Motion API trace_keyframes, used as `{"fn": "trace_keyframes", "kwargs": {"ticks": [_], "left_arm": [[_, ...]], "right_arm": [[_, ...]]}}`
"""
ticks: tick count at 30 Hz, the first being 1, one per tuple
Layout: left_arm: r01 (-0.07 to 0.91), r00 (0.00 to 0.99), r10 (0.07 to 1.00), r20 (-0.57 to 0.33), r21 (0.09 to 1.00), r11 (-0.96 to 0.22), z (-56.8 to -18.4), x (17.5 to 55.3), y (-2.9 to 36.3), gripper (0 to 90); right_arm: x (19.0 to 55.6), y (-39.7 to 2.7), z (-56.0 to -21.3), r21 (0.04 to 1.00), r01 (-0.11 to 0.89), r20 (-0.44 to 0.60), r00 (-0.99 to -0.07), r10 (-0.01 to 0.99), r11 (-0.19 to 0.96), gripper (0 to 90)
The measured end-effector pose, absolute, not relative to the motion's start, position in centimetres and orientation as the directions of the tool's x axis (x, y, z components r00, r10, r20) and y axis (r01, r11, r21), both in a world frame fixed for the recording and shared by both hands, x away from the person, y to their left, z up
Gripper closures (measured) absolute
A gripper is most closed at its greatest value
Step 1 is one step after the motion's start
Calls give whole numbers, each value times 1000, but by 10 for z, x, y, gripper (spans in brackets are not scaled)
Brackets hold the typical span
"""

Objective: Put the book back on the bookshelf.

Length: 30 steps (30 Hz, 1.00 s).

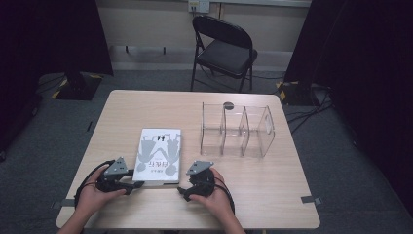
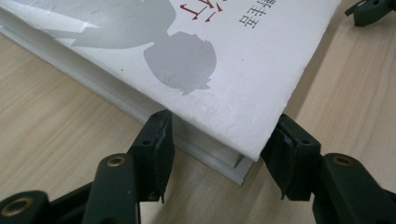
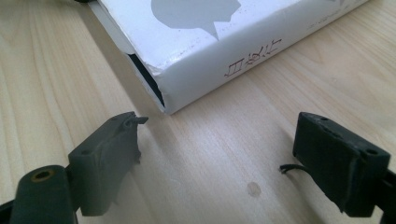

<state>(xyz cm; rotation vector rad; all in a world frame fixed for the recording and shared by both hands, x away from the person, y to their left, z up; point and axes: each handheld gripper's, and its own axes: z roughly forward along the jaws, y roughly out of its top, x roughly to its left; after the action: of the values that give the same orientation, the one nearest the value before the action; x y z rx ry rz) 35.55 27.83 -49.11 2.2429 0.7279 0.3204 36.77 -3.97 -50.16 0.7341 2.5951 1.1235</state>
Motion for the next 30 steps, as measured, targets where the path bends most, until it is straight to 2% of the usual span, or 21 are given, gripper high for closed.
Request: {"fn": "trace_keyframes", "kwargs": {"ticks": [10,15,17,19,28,29,30], "left_arm": [[410,804,595,17,710,-573,-488,354,277,480],[449,792,610,-20,696,-560,-482,353,275,499],[461,787,616,-34,696,-551,-479,353,275,570],[471,786,616,-52,696,-542,-478,354,275,597],[439,795,606,-23,712,-548,-471,354,274,608],[456,786,617,-45,716,-529,-471,352,273,612],[438,790,613,-20,718,-541,-469,353,273,614]], "right_arm": [[369,-26,-502,731,345,-2,-862,507,589,139],[369,-24,-502,734,336,-6,-866,500,591,138],[369,-24,-502,733,337,-6,-866,500,591,138],[369,-24,-502,733,338,-5,-865,502,590,137],[368,-23,-502,733,338,-4,-865,501,590,139],[368,-23,-502,735,332,-9,-867,498,591,140],[368,-23,-502,735,333,-11,-865,501,591,140]]}}
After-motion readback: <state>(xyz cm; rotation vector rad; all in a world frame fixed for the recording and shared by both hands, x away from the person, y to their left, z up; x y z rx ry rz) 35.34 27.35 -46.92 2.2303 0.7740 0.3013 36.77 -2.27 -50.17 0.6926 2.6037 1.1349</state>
